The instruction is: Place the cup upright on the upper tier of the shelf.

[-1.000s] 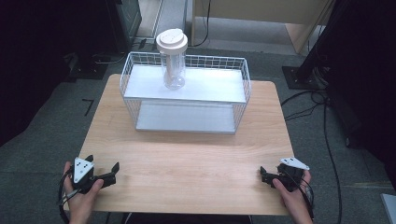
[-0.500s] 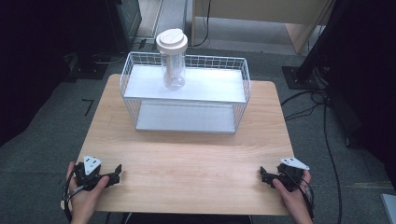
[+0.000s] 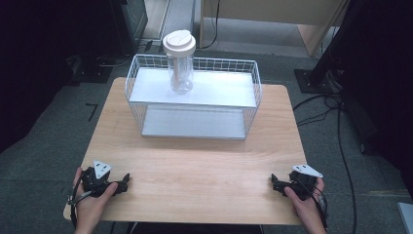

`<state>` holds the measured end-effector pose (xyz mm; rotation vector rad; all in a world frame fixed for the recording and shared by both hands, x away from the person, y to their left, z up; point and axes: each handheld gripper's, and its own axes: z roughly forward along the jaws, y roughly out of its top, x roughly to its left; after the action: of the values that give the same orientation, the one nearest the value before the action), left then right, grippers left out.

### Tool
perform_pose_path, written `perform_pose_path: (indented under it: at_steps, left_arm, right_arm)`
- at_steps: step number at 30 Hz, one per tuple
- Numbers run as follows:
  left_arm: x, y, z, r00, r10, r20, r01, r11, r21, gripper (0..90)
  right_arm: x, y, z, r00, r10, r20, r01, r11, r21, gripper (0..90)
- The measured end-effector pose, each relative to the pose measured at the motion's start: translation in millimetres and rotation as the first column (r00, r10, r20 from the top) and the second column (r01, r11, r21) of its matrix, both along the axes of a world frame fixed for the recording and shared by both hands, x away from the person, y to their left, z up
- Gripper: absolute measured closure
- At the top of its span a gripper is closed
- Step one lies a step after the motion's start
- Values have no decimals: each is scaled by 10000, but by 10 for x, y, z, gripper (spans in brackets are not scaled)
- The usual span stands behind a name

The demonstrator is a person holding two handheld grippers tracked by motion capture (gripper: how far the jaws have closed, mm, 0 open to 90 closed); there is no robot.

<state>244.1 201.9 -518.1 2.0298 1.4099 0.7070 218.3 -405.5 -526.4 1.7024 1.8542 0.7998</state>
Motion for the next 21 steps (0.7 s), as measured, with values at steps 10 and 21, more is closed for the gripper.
perform_pose_path:
  at_steps: [10, 21]
  left_arm:
    - [43, 49, -5, 9989, 0, -467, -27, 9984, -568, 0]
    - [51, 60, -8, 9982, 86, -597, -131, 9970, -759, 0]
  right_arm:
    - [0, 0, 0, 10000, 1, 1, -1, 10000, 1, 0]
    - [1, 0, 1, 10000, 3, -5, -3, 10000, -12, 0]
